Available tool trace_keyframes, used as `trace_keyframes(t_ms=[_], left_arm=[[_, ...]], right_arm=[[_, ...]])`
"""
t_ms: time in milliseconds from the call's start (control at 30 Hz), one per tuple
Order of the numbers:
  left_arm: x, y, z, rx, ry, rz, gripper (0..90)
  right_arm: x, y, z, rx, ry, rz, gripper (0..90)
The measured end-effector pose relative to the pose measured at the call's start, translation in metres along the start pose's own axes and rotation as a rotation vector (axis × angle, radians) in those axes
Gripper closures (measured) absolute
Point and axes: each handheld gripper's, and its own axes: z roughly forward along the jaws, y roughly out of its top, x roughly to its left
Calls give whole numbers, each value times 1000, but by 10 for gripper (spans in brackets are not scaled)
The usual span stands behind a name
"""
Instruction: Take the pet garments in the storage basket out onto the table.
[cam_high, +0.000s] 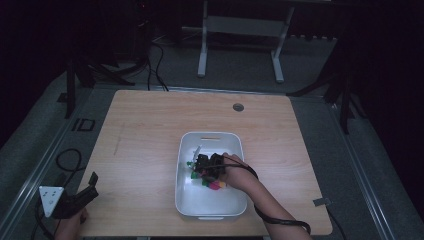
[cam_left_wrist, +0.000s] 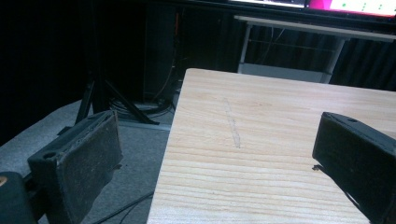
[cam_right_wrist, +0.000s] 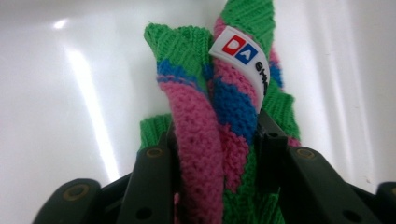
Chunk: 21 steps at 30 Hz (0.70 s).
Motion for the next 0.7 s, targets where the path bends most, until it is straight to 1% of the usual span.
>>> trace_keyframes(t_ms=[33, 67, 100, 133, 167, 200, 233, 267, 300, 367, 400, 500, 567, 600, 667, 700], left_arm=[[0, 0, 0, 2, -1, 0, 18], [0, 0, 0, 2, -1, 0, 18], [0, 0, 0, 2, -1, 0, 18], [0, 0, 0, 1, -1, 1, 18], [0, 0, 0, -1, 0, 2, 18], [0, 0, 0, -1, 0, 3, 18], [0, 0, 0, -1, 0, 4, 18], [0, 0, 0, -1, 1, 4, 18], [0, 0, 0, -1, 2, 3, 18], [0, 0, 0, 0, 1, 4, 18], [0, 0, 0, -1, 2, 4, 18], [0, 0, 0, -1, 2, 4, 18], [-1, 0, 0, -2, 2, 5, 18], [0, 0, 0, -2, 3, 7, 18], [-1, 0, 0, -3, 3, 5, 18], [-1, 0, 0, -2, 3, 6, 18]], right_arm=[[-1, -1, -7, -17, 0, 3, 668], [-1, -1, -7, -17, 0, 3, 668], [-1, -1, -11, -30, 2, 0, 668], [-3, -1, -23, -64, 6, 3, 670], [-3, -1, -28, -81, 3, 3, 670], [-3, -1, -28, -81, 3, 3, 670], [-3, -1, -33, -94, -3, 5, 671], [-3, 0, -45, -118, -9, 0, 671], [-3, 0, -45, -118, -9, 0, 671], [-3, 1, -59, -151, -11, -5, 671], [-3, 1, -73, -187, -13, -8, 671], [-3, 1, -95, -225, -28, -19, 671], [-4, 1, -106, -246, -41, -24, 671], [-5, 0, -112, -259, -42, -20, 670], [-7, -2, -119, -270, -51, -15, 670], [-7, -2, -119, -270, -51, -15, 670]])
